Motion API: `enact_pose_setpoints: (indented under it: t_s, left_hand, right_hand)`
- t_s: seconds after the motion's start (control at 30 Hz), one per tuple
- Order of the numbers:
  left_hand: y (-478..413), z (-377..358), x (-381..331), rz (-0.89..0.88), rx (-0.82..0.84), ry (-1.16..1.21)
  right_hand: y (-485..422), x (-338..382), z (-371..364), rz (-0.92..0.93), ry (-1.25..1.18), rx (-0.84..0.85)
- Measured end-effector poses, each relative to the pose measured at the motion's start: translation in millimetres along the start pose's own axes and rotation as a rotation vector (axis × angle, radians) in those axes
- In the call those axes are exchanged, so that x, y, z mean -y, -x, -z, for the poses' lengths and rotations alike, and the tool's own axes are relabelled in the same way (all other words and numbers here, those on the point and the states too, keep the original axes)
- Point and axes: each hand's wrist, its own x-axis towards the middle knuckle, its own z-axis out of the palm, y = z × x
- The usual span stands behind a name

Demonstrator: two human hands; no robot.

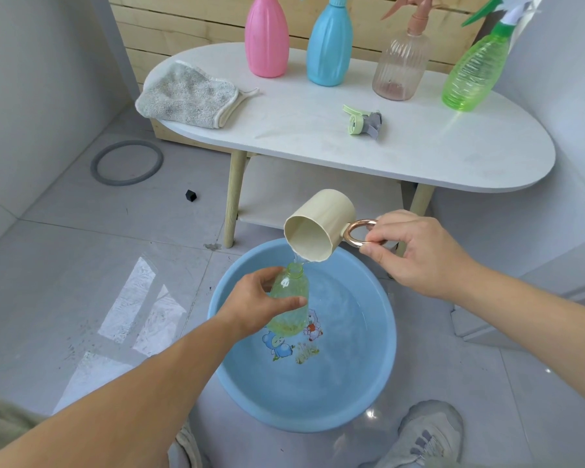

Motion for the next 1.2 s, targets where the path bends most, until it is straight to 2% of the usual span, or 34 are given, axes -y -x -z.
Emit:
enact_pose_setpoints:
  t_s: [0.67,0.9,1.1,1.2]
  left_hand:
    - [1,-1,-2,-0.032,0.013,-0.003]
    - [0,-1,0,-0.026,0.018,0.014]
    - [1,-2,0,-0.029,0.018,0.015]
    - [0,-2,1,-0.022,0.015,0.025]
  right_hand:
    - [-1,-1,-3,0.161,0.12,-0.022]
    - [-1,-10,-5,0.301,0.162,-0.019]
    - [0,-11,-10,0.452,0.306,-0.07]
    - [0,-12,-18,0.359,0.238,-0.058]
